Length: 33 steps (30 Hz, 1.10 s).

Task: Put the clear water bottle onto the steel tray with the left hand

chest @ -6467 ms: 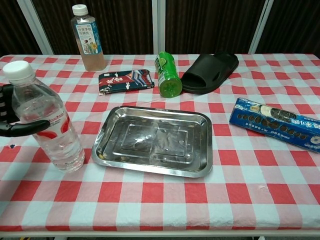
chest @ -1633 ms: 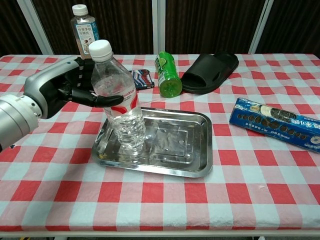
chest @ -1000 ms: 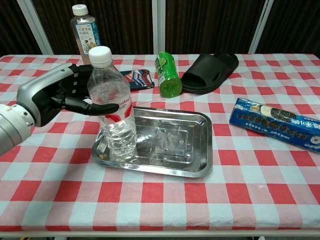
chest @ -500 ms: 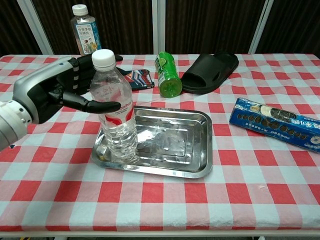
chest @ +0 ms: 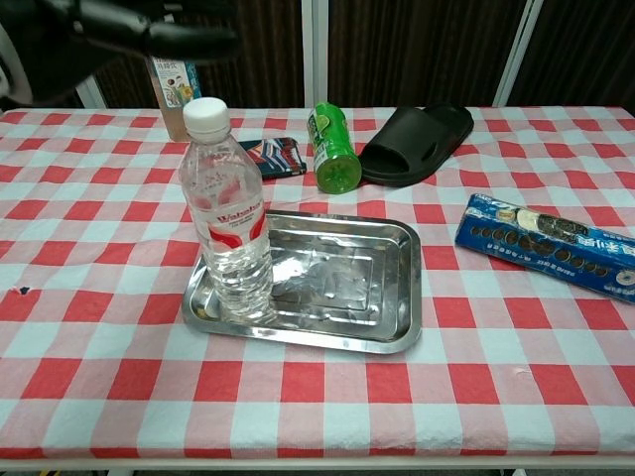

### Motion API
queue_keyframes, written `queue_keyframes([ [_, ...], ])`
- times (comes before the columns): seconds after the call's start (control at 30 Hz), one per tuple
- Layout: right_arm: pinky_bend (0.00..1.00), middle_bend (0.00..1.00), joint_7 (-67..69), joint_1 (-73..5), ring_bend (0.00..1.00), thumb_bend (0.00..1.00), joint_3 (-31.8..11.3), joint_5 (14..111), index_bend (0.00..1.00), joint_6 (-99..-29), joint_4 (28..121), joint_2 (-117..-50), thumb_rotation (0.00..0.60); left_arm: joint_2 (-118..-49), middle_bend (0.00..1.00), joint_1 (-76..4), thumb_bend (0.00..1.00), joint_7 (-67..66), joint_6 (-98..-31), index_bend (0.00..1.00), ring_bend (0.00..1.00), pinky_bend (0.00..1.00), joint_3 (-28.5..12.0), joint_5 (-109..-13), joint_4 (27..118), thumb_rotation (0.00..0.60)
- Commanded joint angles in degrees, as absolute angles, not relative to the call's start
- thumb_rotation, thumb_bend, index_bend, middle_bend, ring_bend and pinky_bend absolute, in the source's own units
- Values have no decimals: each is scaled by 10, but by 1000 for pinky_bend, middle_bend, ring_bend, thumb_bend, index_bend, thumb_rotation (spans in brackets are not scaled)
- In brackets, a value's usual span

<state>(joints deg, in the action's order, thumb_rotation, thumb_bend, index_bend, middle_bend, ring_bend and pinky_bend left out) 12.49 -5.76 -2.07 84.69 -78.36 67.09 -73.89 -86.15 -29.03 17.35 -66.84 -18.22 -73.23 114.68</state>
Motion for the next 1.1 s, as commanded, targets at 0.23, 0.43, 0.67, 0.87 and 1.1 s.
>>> queue_keyframes([
  [0.23, 0, 0, 129, -55, 0, 95, -20, 854, 0, -796, 668, -740, 600, -747, 299, -284, 136, 73, -720, 199, 204, 217, -258, -678, 1096, 600],
  [0.43, 0, 0, 132, -55, 0, 96, -20, 859, 0, -801, 663, -745, 600, -671, 300, -220, 217, 44, -761, 226, 204, 220, -205, -730, 993, 600],
  [0.67, 0, 0, 134, -54, 0, 91, -15, 869, 0, -808, 656, -749, 600, -670, 299, -166, 202, -64, -801, 283, 204, 200, -91, -819, 839, 600],
  [0.87, 0, 0, 136, -54, 0, 90, -13, 876, 0, -816, 654, -751, 600, -671, 299, -134, 173, -40, -819, 283, 204, 198, -59, -831, 792, 600],
  [1.1, 0, 0, 134, -56, 0, 90, -13, 878, 0, -815, 651, -753, 600, -660, 299, -118, 172, -34, -832, 283, 204, 196, -45, -842, 793, 600],
])
